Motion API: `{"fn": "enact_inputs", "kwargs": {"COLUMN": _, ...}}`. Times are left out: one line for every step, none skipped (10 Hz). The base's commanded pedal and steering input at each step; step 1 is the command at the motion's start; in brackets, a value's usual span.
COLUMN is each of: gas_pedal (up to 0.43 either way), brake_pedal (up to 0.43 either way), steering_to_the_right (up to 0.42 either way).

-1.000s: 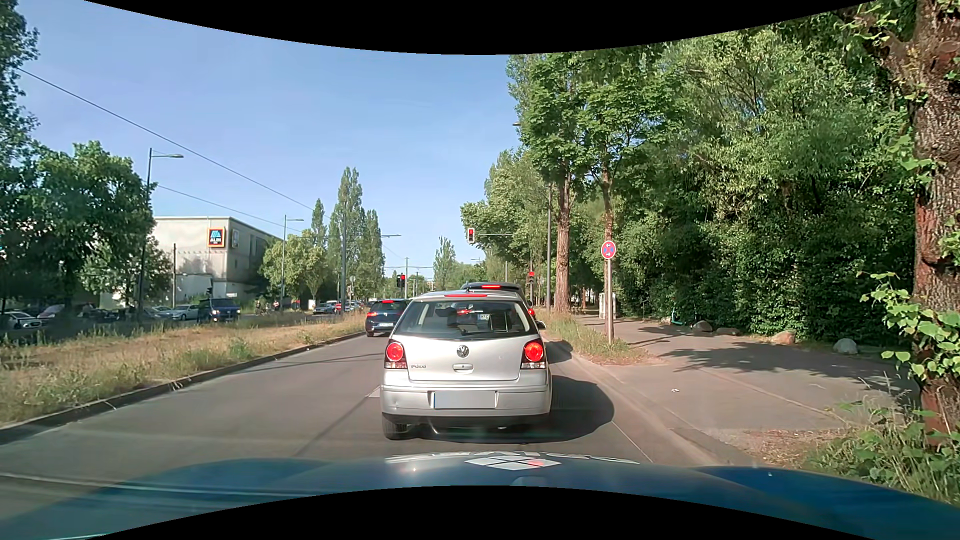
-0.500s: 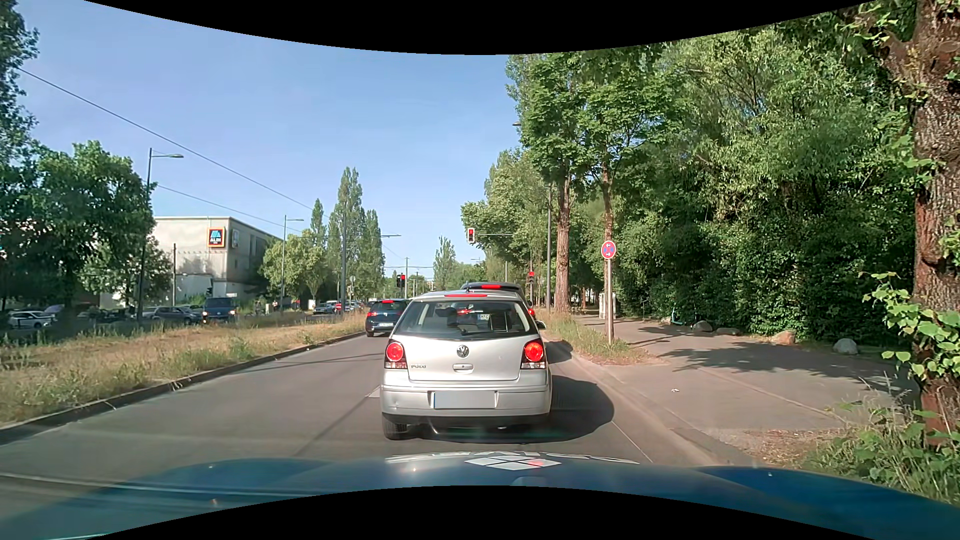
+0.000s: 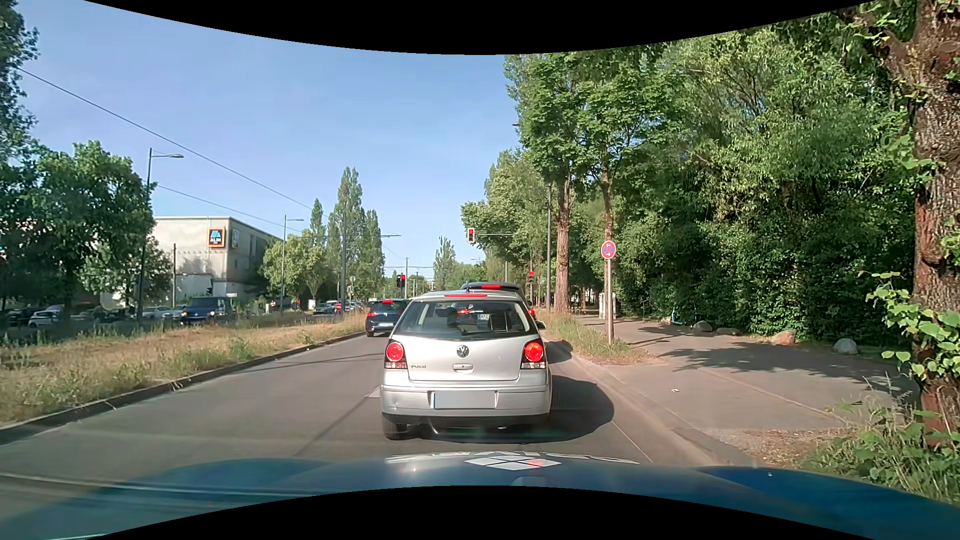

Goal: Follow the waypoints while adhering to traffic rules and regulations

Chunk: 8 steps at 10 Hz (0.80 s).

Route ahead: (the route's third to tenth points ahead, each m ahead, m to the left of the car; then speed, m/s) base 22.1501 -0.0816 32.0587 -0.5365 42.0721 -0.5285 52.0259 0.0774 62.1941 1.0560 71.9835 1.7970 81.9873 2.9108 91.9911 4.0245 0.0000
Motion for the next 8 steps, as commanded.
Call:
{"fn": "enact_inputs", "kwargs": {"gas_pedal": 0.000, "brake_pedal": 0.256, "steering_to_the_right": -0.007}}
{"fn": "enact_inputs", "kwargs": {"gas_pedal": 0.000, "brake_pedal": 0.256, "steering_to_the_right": -0.007}}
{"fn": "enact_inputs", "kwargs": {"gas_pedal": 0.000, "brake_pedal": 0.256, "steering_to_the_right": -0.007}}
{"fn": "enact_inputs", "kwargs": {"gas_pedal": 0.000, "brake_pedal": 0.256, "steering_to_the_right": -0.007}}
{"fn": "enact_inputs", "kwargs": {"gas_pedal": 0.000, "brake_pedal": 0.256, "steering_to_the_right": -0.007}}
{"fn": "enact_inputs", "kwargs": {"gas_pedal": 0.000, "brake_pedal": 0.256, "steering_to_the_right": -0.007}}
{"fn": "enact_inputs", "kwargs": {"gas_pedal": 0.000, "brake_pedal": 0.256, "steering_to_the_right": -0.007}}
{"fn": "enact_inputs", "kwargs": {"gas_pedal": 0.000, "brake_pedal": 0.256, "steering_to_the_right": -0.007}}
